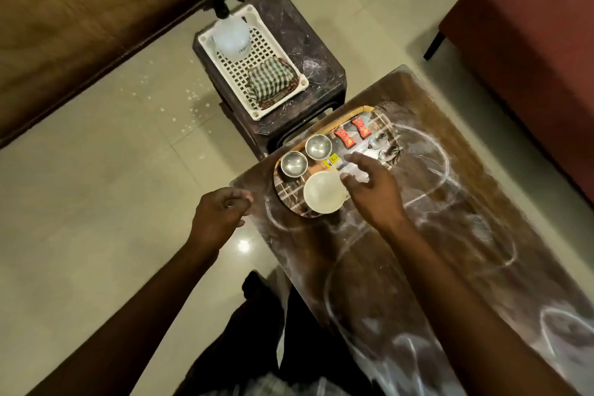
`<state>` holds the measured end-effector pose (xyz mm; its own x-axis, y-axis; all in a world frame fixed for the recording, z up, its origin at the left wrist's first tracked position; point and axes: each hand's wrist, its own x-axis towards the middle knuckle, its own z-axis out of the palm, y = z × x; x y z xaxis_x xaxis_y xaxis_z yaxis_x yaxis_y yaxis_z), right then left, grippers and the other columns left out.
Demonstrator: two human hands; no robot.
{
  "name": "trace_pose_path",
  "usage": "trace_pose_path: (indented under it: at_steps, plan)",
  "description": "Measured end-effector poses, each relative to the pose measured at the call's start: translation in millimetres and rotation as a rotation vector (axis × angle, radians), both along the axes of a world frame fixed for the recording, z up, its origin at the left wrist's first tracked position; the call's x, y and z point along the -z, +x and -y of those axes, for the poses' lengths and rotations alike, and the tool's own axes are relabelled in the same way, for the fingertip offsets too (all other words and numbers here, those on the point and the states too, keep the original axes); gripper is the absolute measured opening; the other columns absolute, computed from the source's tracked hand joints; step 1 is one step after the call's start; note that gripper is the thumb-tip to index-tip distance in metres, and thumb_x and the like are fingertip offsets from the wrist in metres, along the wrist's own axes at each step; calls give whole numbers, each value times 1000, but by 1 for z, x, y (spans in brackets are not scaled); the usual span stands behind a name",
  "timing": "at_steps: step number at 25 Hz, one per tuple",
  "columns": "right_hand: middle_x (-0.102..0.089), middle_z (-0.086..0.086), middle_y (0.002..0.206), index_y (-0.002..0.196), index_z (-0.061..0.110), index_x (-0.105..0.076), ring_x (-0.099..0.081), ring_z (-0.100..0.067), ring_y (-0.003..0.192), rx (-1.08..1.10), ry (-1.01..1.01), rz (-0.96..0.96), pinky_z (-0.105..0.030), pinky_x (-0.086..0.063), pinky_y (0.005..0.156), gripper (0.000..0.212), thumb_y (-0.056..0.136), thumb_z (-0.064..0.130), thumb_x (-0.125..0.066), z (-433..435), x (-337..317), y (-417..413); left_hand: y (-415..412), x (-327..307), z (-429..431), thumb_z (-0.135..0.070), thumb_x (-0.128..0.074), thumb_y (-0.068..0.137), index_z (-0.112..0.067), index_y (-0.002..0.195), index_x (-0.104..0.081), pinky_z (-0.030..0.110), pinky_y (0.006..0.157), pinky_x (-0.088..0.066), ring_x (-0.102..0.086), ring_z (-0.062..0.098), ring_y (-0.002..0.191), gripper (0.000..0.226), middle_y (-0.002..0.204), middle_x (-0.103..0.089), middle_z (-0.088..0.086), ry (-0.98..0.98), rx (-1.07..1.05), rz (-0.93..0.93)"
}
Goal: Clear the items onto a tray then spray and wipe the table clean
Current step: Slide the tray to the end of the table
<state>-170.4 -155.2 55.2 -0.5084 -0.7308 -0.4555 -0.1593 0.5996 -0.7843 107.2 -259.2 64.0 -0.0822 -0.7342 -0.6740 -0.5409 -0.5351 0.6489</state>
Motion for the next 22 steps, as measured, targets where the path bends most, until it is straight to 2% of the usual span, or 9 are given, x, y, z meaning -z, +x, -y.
trace_pose_path:
  at_steps: [5, 7, 10, 12, 15, 18, 19, 20, 22]
  plan:
    - [-67, 14, 122, 125, 30, -71, -60, 15, 101, 55, -46, -3, -34, -53, 90, 33, 95, 16, -72, 3, -51, 67, 21, -61, 27, -16, -75, 99, -13, 107, -81, 49, 90, -64, -77, 36, 105, 10, 104, -81, 8, -74, 73, -50]
    - [-70, 12, 124, 126, 30, -71, -62, 5, 103, 34, -7, -13, -41, -57, 95, 33, 96, 18, -72, 15, -60, 86, 33, -73, 43, -15, -74, 100, -10, 110, -81, 52, 92, -63, -76, 40, 108, 13, 104, -81, 11, -85, 88, -69]
    - [-74, 0, 126, 129, 27, -72, -66, -18, 119, 85, 42, -12, -54, -59, 96, 36, 94, 20, -71, 47, -77, 117, 68, -85, 85, -13, -74, 100, -7, 113, -79, 45, 88, -61, -75, 41, 111, 15, 108, -80, 17, -73, 80, -125]
    - [-76, -3, 124, 128, 25, -72, -72, -29, 114, 170, 63, -15, -57, -60, 95, 34, 95, 20, -71, 69, -87, 139, 96, -90, 121, -14, -75, 100, -8, 114, -79, 42, 87, -59, -75, 41, 112, 16, 112, -80, 20, -39, 116, -157]
    - [-78, -4, 120, 125, 24, -73, -76, -26, 104, 291, 82, 12, -45, -62, 92, 29, 98, 16, -71, 98, -90, 166, 126, -99, 175, -15, -75, 100, -8, 116, -78, 44, 89, -60, -75, 41, 113, 18, 112, -79, 21, -61, 184, -152]
    - [-78, -3, 116, 122, 27, -71, -72, 0, 81, 387, 69, 73, -15, -56, 64, 28, 98, 13, -70, 132, -84, 187, 128, -105, 237, -16, -76, 99, -9, 117, -78, 48, 91, -62, -74, 41, 112, 19, 111, -79, 19, -121, 285, -136]
    - [-76, -1, 119, 124, 24, -72, -70, 3, 85, 425, 55, 94, -7, -51, 63, 28, 98, 13, -70, 145, -81, 190, 120, -105, 258, -16, -76, 98, -10, 118, -78, 50, 93, -62, -74, 40, 112, 20, 111, -79, 18, -138, 323, -130]
    - [-73, 1, 121, 128, 21, -72, -70, 0, 96, 456, 40, 110, -6, -50, 67, 30, 99, 14, -72, 157, -77, 191, 109, -105, 276, -16, -77, 98, -12, 120, -77, 51, 96, -62, -75, 37, 111, 23, 110, -79, 14, -157, 363, -124]
    - [-71, 4, 119, 132, 16, -71, -68, -10, 107, 521, 33, 132, -16, -54, 81, 33, 99, 17, -74, 186, -66, 185, 77, -99, 312, -16, -77, 97, -15, 128, -72, 47, 99, -62, -75, 28, 109, 31, 112, -77, 5, -209, 439, -124]
